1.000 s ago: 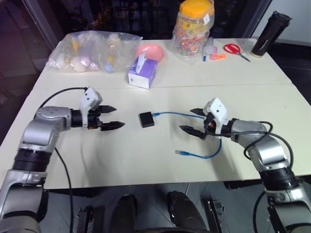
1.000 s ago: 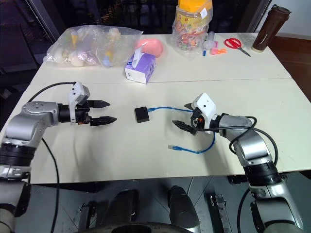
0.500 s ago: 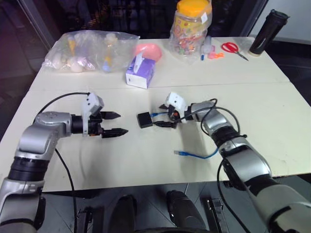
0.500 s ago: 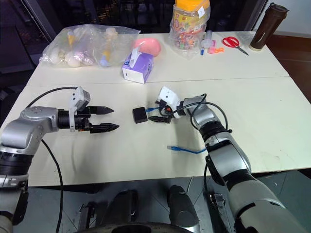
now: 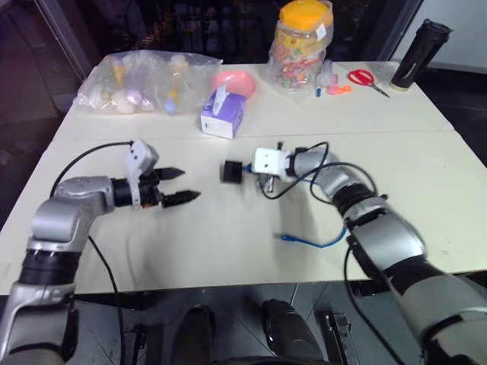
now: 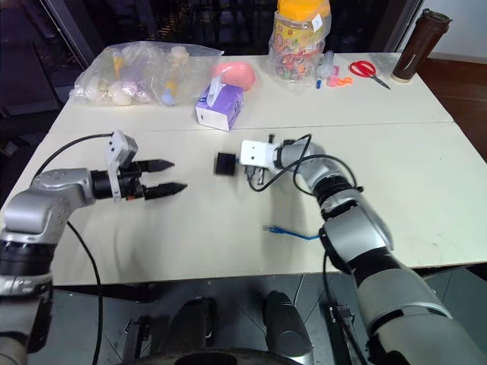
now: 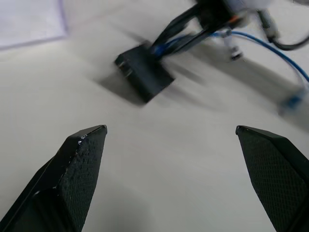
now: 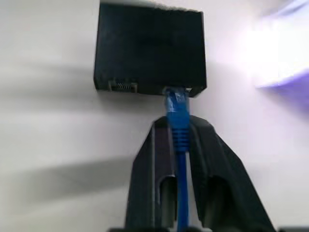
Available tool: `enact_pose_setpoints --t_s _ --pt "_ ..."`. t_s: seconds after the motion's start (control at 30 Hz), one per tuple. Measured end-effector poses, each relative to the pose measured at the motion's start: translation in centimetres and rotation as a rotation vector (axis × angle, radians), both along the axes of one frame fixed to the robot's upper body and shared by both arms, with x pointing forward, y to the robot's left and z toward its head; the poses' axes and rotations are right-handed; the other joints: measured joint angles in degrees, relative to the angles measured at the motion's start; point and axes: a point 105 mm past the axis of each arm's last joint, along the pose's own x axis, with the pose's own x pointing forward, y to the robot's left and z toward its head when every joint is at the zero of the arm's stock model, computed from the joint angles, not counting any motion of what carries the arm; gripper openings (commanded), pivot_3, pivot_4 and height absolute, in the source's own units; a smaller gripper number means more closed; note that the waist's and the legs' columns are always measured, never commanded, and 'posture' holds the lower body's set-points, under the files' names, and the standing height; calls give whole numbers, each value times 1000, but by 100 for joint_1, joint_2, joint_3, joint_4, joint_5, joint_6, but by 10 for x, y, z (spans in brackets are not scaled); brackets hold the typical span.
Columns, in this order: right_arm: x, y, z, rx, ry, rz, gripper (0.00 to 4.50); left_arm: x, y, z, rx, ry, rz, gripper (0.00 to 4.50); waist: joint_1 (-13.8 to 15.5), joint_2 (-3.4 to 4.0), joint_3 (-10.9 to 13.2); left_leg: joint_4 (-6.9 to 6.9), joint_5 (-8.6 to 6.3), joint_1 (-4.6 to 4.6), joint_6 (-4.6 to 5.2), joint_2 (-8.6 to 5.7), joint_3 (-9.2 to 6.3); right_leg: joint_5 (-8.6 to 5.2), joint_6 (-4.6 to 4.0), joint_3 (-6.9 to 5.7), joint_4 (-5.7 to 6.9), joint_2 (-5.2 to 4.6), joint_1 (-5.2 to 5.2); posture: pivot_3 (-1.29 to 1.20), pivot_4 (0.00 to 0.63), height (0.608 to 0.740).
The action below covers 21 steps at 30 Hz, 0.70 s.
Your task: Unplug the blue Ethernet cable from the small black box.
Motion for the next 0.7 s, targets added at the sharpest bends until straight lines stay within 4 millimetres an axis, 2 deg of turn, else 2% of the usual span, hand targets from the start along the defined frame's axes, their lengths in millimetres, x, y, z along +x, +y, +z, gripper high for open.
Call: enact_pose_setpoints --t_s 0.1,0.17,0.2,0.27,0.5,0.6,0.7 --pt "-11 -1 54 51 -309 83 37 23 -15 14 -88 0 -29 4500 -39 -2 -1 -22 -1 -5 1 1 -1 3 13 -1 5 1 -18 0 150 740" --pt "-25 2 77 80 -440 127 37 36 -27 27 -150 -7 -57 4500 -54 -4 -2 -42 -3 -3 5 2 -3 0 17 -5 7 3 -26 0 150 740" --pt "-31 5 82 92 -474 143 37 41 -31 34 -177 -11 -67 4500 -74 -5 -3 -52 -5 -1 8 2 0 0 17 -5 6 3 -31 0 150 740" --pt "-44 5 84 107 -514 148 37 50 -48 46 -261 7 -111 4500 -62 -5 -3 -57 -8 -2 14 2 -1 0 17 -9 3 3 -34 0 150 740" --pt "-59 6 101 128 -584 99 37 54 -86 55 -356 84 -283 4500 -65 -4 -1 -34 -8 -5 15 1 5 0 17 -7 1 3 -26 0 150 740" --pt "-58 4 98 108 -568 74 37 47 -90 65 -357 72 -383 4500 -77 -4 -1 -21 -8 -2 15 1 5 0 17 -7 2 5 -17 0 150 740" --pt "-54 -1 89 94 -534 34 37 38 -81 66 -303 66 -456 4500 -80 -4 -1 -21 -8 -1 15 1 4 0 17 -6 6 6 -17 0 150 740"
